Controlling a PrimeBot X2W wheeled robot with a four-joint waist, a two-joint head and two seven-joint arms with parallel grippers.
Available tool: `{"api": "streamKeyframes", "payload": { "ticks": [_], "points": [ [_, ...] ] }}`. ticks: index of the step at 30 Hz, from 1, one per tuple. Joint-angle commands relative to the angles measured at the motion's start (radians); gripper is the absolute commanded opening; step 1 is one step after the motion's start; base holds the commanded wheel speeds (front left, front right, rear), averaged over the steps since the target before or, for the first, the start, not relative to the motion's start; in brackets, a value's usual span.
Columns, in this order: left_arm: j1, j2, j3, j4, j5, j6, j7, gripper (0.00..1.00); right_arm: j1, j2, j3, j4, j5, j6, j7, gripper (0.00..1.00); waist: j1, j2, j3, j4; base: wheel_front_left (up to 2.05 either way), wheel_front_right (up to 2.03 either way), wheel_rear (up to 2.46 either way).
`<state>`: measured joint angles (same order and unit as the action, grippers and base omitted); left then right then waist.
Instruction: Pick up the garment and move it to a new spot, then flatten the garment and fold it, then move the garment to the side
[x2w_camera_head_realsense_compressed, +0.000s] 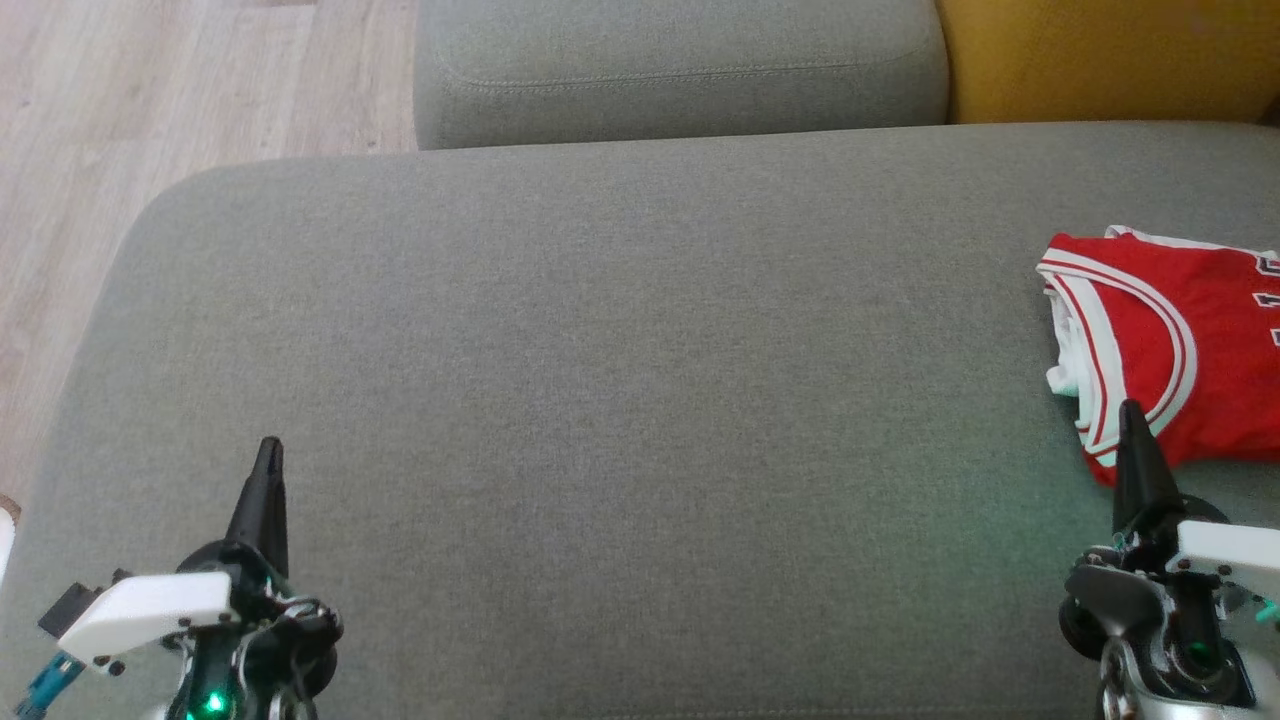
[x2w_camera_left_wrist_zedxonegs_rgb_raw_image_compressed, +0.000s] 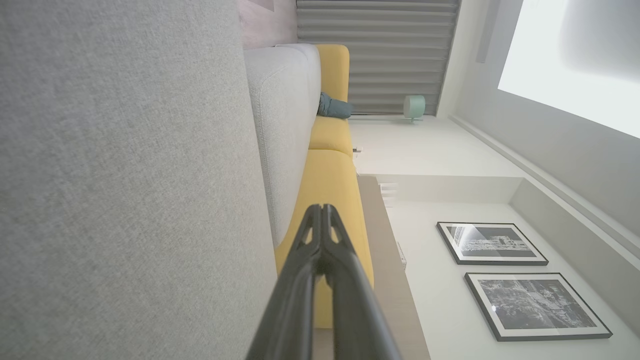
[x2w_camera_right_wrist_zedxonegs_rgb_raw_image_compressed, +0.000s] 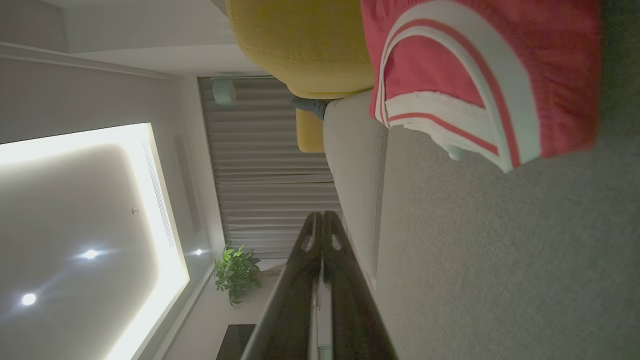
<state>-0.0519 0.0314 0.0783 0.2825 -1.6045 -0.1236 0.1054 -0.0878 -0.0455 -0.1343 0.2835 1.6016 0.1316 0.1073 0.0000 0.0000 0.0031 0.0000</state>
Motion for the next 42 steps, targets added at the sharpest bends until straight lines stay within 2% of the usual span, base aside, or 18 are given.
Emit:
{"api": "streamKeyframes", "payload": {
  "ticks": [1, 42],
  "points": [
    [-0.056, 0.019, 0.035, -0.037, -0.004, -0.007, 0.008, 0.00, -0.020, -0.005, 0.021, -0.039, 0.007, -0.001, 0.006, 0.00, 0.0000, 0.0000, 0.000, 0.000, 0.00, 0.00, 0.00],
    [-0.056, 0.019, 0.035, -0.037, -0.004, -0.007, 0.008, 0.00, -0.020, -0.005, 0.021, -0.039, 0.007, -0.001, 0.006, 0.00, 0.0000, 0.0000, 0.000, 0.000, 0.00, 0.00, 0.00]
  ]
}}
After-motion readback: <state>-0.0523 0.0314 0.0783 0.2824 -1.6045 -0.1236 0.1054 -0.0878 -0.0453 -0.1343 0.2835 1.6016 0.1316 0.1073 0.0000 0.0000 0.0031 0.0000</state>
